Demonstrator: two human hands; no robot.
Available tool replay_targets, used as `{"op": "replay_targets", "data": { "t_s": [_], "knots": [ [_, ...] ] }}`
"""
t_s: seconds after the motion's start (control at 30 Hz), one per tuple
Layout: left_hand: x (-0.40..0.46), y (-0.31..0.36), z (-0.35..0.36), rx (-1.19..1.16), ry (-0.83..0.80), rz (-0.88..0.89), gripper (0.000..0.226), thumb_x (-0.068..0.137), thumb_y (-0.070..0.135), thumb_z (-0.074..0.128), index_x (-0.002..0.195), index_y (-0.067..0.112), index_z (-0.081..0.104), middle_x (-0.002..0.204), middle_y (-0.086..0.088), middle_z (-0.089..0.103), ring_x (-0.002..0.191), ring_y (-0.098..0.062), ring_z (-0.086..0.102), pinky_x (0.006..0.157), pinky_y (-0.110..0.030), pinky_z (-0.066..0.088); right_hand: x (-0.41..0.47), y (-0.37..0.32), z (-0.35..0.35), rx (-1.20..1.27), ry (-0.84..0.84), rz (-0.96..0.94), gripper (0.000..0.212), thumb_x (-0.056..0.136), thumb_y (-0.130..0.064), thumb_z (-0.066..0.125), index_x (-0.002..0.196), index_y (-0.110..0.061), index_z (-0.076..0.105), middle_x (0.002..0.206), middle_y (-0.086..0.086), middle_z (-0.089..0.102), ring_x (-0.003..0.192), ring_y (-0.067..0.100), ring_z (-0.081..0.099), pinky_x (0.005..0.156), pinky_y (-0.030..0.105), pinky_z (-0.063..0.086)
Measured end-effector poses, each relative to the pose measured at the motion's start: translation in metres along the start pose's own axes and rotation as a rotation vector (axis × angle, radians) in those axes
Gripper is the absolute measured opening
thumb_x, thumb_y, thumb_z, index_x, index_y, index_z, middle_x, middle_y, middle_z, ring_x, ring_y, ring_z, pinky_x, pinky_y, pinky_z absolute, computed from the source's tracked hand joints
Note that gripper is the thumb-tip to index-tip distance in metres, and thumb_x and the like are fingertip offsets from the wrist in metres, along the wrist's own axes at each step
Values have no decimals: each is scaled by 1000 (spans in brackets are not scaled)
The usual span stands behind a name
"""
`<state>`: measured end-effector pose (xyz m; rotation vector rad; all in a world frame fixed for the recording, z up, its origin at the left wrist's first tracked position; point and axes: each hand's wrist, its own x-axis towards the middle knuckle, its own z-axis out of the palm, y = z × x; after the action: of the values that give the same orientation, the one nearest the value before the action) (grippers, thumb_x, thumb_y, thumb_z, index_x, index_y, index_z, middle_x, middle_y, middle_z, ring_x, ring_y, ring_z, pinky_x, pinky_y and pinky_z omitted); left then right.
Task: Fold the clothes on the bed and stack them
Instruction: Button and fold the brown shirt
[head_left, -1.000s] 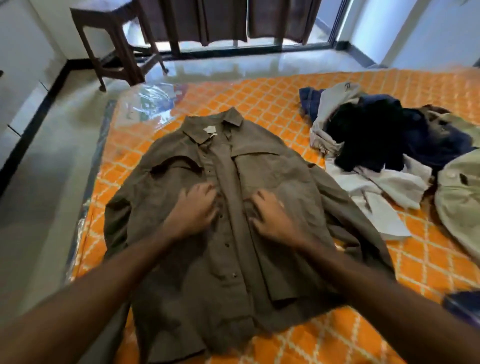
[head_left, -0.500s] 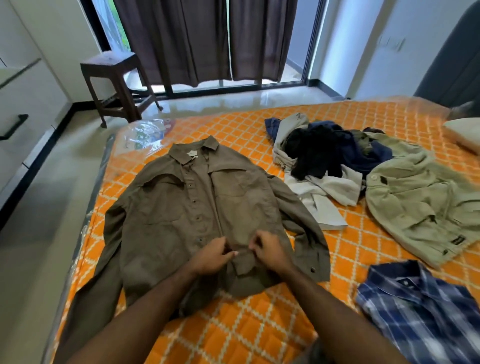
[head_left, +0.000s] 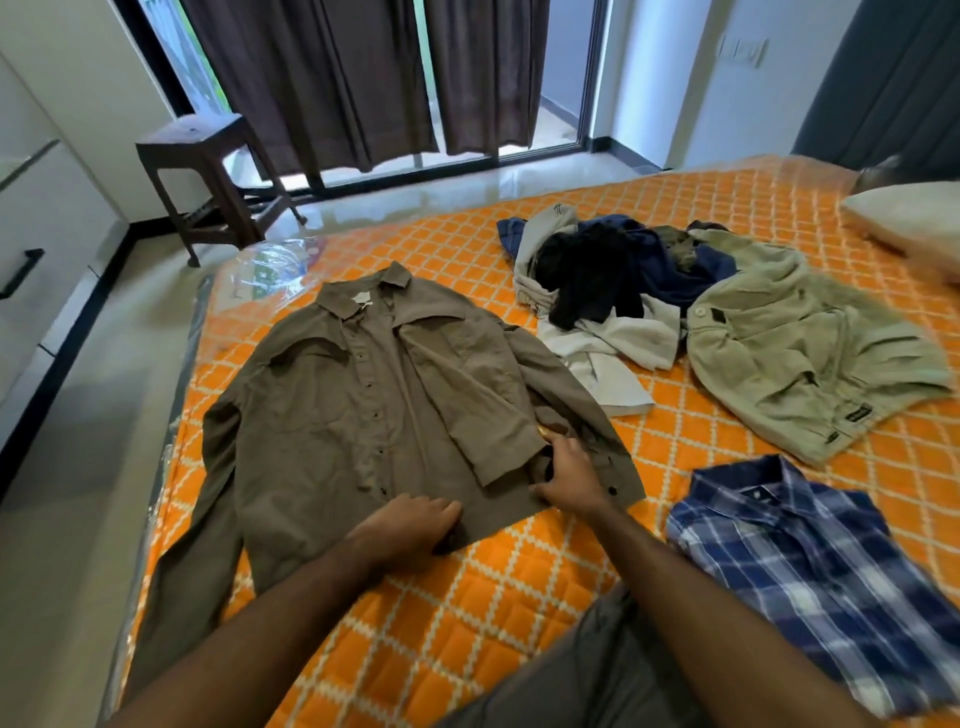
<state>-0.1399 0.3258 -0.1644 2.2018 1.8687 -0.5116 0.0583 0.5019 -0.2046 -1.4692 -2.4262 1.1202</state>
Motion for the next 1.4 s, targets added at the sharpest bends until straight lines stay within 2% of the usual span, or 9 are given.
{"op": "replay_targets", "data": {
  "t_s": [0.1,0.23,0.5,0.67,0.87,1.0,1.2,1.3,1.4],
  "knots": [
    [-5,2,7,-30,55,11,23,99,22,50,121,18,42,119,-8,55,104,-28,59,82,-41,48,-3,0,-3,-134,80,9,41,85,-16,65,124,-12,52,125,15,54,119,38,52,95,49,48],
    [-16,-7,10,-524,82,74,22,80,14,60,100,16,50,97,-1,56,86,-16,55,71,-29,40,-10,-1,-20,60,261,0,19,85,-6,55,103,-9,55,112,14,55,101,36,56,82,43,49],
    [-61,-2,38,-34,244,-71,66,64,33,56,130,27,52,137,2,46,124,-23,41,94,-41,31,-47,-12,3,-550,314,-387,41,81,-20,62,120,-23,51,115,3,48,103,29,51,79,42,40],
    [-109,-10,65,-15,175,-288,68,66,30,63,131,18,47,133,-7,48,114,-34,51,82,-48,41,-66,-47,56,-640,-9,-687,52,83,-31,62,131,-19,50,126,6,51,112,30,49,87,45,42],
    [-168,-33,71,-92,228,-549,67,62,16,74,124,20,48,122,-8,50,98,-35,53,72,-43,39,-66,-82,85,-722,-46,-817,34,93,-13,53,127,-14,53,122,11,55,111,33,55,87,44,46],
    [-184,-52,73,-324,427,-603,51,73,11,67,120,21,50,110,-6,58,86,-30,60,66,-40,49,-59,-87,76,-681,-166,-793,27,93,-17,54,120,-19,57,114,7,55,106,29,54,81,41,44],
    [-187,-67,61,-64,-47,-176,22,83,39,52,100,26,52,101,4,60,89,-20,61,64,-30,37,-64,-99,60,-596,-489,-580,31,91,-21,60,122,-17,57,121,11,64,109,33,60,85,41,52],
    [-181,-62,57,-87,-65,-258,41,88,67,46,101,29,52,105,7,61,93,-15,61,74,-33,45,-70,-105,67,-432,-443,-392,30,96,-31,57,117,-11,61,121,14,65,107,31,61,84,36,50],
    [-174,-52,60,-31,82,-269,45,89,65,46,111,26,46,111,6,56,96,-17,60,76,-36,43,-76,-110,81,-210,-331,-200,36,96,-48,60,100,-12,63,108,11,68,95,24,62,74,31,44]
  ]
}}
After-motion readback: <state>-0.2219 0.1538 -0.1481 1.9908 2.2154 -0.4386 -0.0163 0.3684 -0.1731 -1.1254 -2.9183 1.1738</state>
